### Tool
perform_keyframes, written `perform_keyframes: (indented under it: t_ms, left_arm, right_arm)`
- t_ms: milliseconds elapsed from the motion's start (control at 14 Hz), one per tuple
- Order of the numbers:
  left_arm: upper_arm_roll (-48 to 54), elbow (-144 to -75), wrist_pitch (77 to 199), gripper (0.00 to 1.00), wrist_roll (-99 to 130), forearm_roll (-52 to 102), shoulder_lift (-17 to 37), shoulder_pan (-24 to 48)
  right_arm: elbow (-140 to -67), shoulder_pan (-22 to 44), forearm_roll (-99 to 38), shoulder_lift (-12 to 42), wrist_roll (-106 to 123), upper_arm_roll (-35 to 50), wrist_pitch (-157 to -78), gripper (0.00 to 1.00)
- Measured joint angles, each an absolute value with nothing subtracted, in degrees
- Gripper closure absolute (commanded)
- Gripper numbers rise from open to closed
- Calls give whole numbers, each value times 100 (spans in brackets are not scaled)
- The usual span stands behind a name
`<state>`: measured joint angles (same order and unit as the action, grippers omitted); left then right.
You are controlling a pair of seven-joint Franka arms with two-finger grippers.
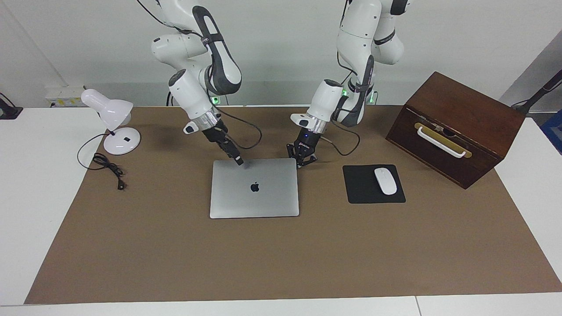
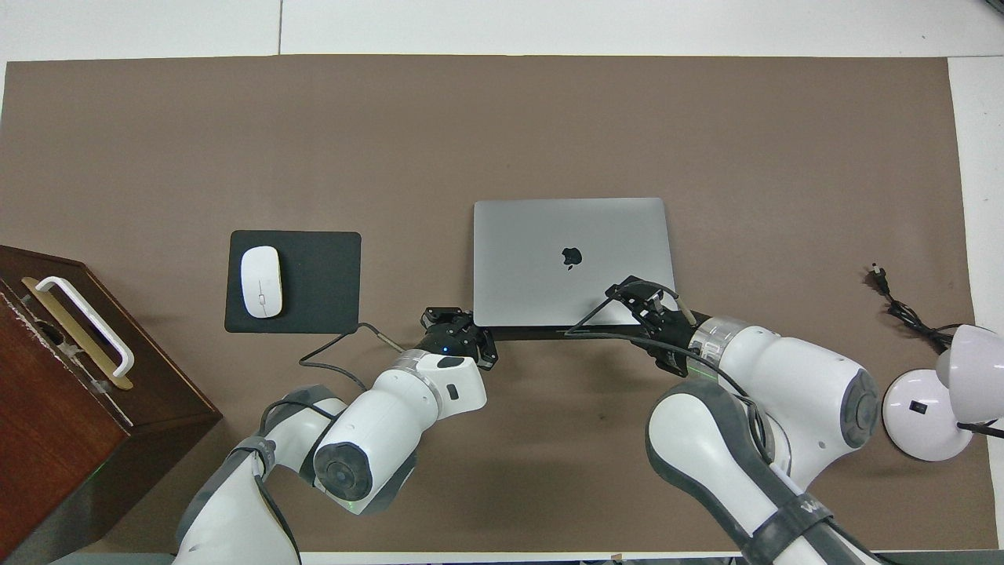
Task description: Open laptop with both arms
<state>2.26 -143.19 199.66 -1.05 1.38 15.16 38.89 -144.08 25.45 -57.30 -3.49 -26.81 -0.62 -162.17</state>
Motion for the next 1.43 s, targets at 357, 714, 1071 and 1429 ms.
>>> perform_keyframes:
  t_ms: [357, 714, 1071, 1429]
  left_arm:
    - [224, -14319, 19968, 100, -113, 138, 1518, 3897]
    - [223, -14318, 19969, 100, -119, 137, 1519, 3899]
    - [222, -14318, 19972, 100, -122, 137, 1520, 3900]
    - [217, -14318, 19978, 100, -136, 127, 1524, 3903]
  right_arm:
    - [-14353, 2539, -5730, -321, -2672, -63, -16217, 0]
    - [-14266, 2532, -5730, -278, -2665, -67, -16219, 0]
    - [-14261, 2533, -5730, -222, -2658, -65, -16219, 0]
    - [-14239, 2540, -5734, -143, -2657, -63, -16219, 0]
